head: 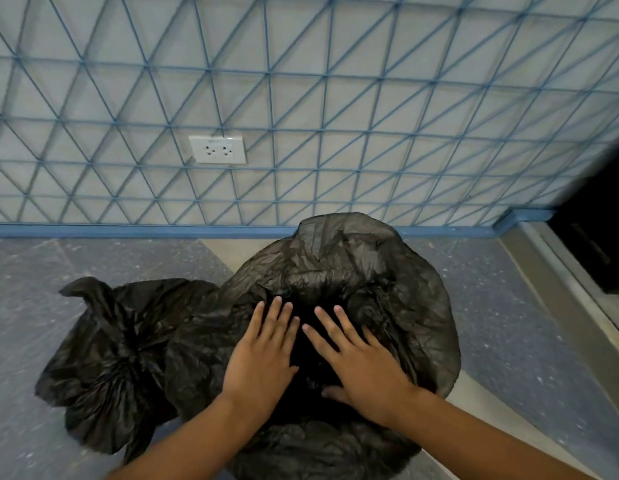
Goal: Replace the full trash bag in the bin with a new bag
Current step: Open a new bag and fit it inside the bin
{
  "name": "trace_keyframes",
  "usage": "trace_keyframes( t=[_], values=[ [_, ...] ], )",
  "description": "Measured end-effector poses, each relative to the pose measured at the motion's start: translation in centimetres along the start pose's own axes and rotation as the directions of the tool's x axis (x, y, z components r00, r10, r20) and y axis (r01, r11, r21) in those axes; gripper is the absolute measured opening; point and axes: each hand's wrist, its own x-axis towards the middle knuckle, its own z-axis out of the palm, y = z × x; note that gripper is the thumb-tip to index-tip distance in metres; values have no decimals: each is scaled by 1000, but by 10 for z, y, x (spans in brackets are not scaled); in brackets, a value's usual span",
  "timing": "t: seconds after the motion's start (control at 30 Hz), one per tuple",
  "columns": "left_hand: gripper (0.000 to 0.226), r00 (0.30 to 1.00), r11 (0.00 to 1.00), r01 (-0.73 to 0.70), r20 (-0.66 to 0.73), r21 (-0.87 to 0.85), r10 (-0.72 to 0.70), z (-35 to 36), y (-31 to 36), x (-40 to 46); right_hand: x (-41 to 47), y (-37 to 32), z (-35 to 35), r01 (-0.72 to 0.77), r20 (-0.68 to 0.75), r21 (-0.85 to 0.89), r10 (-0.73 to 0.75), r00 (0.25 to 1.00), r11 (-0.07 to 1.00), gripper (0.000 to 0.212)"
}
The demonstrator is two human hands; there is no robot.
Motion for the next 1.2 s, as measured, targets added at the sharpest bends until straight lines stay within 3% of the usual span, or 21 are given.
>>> trace_keyframes(
  t=[0.13, 0.27, 0.47, 0.53, 0.6, 0.7, 0.77, 0.83, 0.93, 1.0, 1.07, 1.2],
  values=[
    [91, 997, 995, -23, 78, 96, 16, 3, 3, 6, 14, -3, 12, -25, -36, 11, 26, 999, 1000, 126],
    [103, 964, 982, -23, 266, 185, -28, 15, 10, 33, 41, 1, 20, -141, 112, 16, 138, 984, 990, 124],
    [104, 925, 948, -34, 370, 315, -89, 23, 21, 49, 63, 3, 38, -230, 288, 16, 215, 933, 973, 114],
    [101, 925, 954, -43, 372, 297, -74, 25, 24, 49, 66, 3, 37, -243, 335, 33, 218, 916, 969, 106],
    [98, 930, 984, -46, 366, 174, -21, 24, 23, 50, 66, 1, 33, -239, 369, 59, 201, 907, 969, 105],
    [83, 976, 999, -38, 213, -25, 42, 8, 13, 38, 52, -2, 22, -197, 277, 171, 145, 950, 965, 102],
    [69, 999, 982, -26, -26, -186, 22, -3, 2, 18, 31, 0, 9, -166, 159, 301, 122, 980, 939, 90],
    [61, 966, 921, -52, -255, -386, -52, -7, -6, -7, 4, 3, 1, -117, 38, 401, 111, 993, 909, 75],
    [62, 941, 832, -138, -333, -537, -59, 2, -3, -48, -36, -6, -2, -39, -6, 493, 48, 999, 869, 70],
    [73, 966, 828, -145, -258, -541, 0, 14, 6, -65, -54, -13, 8, 48, -83, 288, -25, 996, 956, 70],
    [81, 984, 852, -111, -175, -512, 24, 25, 13, -72, -63, -17, 11, 41, 11, 51, -42, 999, 998, 68],
    [86, 983, 818, -38, -167, -574, -71, 34, 17, -70, -62, -14, 18, 47, -54, -122, -54, 997, 991, 64]
  ],
)
